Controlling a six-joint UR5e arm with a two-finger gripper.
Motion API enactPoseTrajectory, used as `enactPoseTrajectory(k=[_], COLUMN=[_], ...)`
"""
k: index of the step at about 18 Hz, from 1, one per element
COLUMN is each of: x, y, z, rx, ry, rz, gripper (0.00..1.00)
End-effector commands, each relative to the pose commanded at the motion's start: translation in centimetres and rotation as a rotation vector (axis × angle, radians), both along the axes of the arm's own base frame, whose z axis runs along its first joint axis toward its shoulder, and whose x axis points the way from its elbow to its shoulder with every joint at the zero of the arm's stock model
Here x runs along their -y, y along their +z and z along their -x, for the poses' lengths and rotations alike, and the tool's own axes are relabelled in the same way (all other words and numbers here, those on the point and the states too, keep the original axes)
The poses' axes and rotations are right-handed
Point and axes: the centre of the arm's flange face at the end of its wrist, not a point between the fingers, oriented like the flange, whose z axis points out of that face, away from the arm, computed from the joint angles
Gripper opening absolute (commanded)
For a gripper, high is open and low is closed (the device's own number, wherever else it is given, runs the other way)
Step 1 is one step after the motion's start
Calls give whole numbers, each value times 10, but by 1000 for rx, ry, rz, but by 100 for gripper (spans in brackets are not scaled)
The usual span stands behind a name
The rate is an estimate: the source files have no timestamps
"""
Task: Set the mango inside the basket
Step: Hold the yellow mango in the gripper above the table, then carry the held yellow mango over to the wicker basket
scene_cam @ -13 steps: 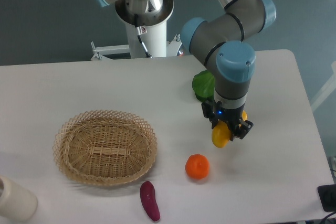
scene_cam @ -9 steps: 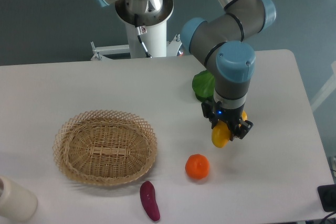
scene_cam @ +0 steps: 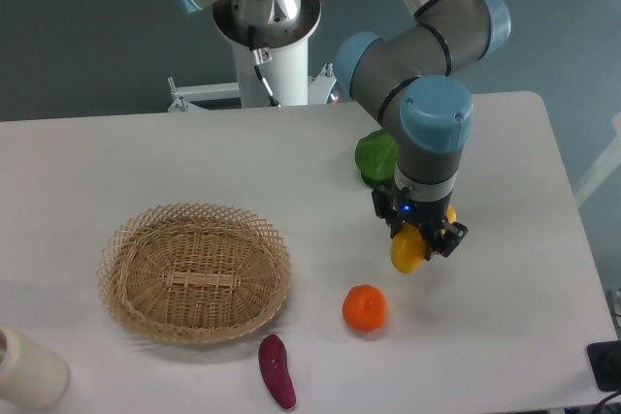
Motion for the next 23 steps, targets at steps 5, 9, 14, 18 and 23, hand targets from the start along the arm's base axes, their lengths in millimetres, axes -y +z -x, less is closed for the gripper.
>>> enactPoseTrajectory(k=[5, 9, 14, 18, 23], x=[-28, -55, -90, -116, -132], y=[3, 6, 4, -1, -22], z=[-29, -63, -121, -173, -244], rx=[4, 1, 13, 20, 19], ry=[51, 66, 77, 59, -51], rz=[-15, -25, -29, -37, -38], gripper=[56, 56, 56, 56, 57])
